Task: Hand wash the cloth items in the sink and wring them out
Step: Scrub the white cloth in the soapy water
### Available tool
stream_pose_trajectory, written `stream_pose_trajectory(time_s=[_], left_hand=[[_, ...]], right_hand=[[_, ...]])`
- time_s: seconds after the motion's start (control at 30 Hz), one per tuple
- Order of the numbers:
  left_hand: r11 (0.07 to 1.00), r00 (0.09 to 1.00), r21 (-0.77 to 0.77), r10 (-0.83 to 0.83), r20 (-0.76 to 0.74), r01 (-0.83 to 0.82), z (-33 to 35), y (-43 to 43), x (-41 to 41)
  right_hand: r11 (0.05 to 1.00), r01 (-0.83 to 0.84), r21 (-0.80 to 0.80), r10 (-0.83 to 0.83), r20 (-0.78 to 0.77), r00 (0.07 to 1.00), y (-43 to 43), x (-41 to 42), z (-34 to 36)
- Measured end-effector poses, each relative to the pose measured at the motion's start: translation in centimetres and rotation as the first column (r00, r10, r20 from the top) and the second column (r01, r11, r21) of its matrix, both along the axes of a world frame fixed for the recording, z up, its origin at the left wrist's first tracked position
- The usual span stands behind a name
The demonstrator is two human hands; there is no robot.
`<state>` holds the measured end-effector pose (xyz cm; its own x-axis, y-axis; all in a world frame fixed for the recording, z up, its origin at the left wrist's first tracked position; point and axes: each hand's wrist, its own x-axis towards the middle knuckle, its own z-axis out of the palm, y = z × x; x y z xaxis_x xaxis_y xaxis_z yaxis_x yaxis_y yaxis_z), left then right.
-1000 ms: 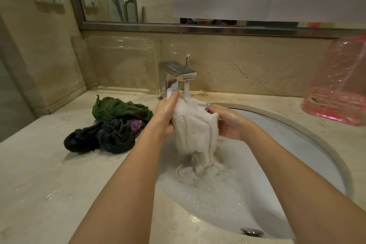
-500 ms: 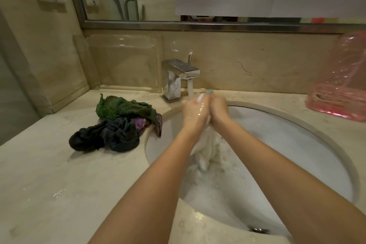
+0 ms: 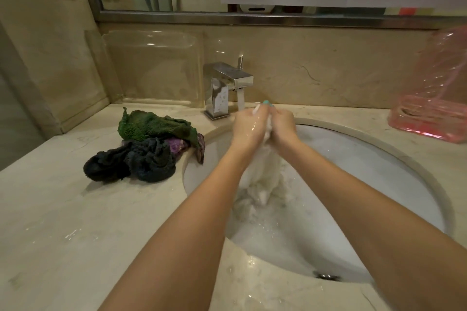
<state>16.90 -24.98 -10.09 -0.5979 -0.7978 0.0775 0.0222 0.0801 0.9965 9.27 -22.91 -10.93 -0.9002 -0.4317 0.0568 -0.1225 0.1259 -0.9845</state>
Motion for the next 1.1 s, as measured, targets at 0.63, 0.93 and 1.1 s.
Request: stream_pose_trajectory(time_s=[0.63, 0.93, 1.1], left_hand=[[0.987, 0.999, -0.156, -0.033, 0.028, 0.037, -1.1, -3.4, 1.9], [0.979, 0.967, 0.197, 0.002, -0.254, 0.050, -0.3, -3.5, 1.6], [0.986, 0.977, 0.159, -0.010, -0.212, 0.044, -0.4, -3.5, 1.7]], right_hand=[[0.999, 0.028, 0.032, -0.017, -0.286, 0.958, 3.1, -1.5, -0.2], [0.920, -0.383, 0.083, 0.391, -0.227, 0.892, 2.3, 0.2, -0.1], [0.774, -0.520, 0.361, 0.622, -0.282, 0.730, 2.3, 0.3, -0.2]])
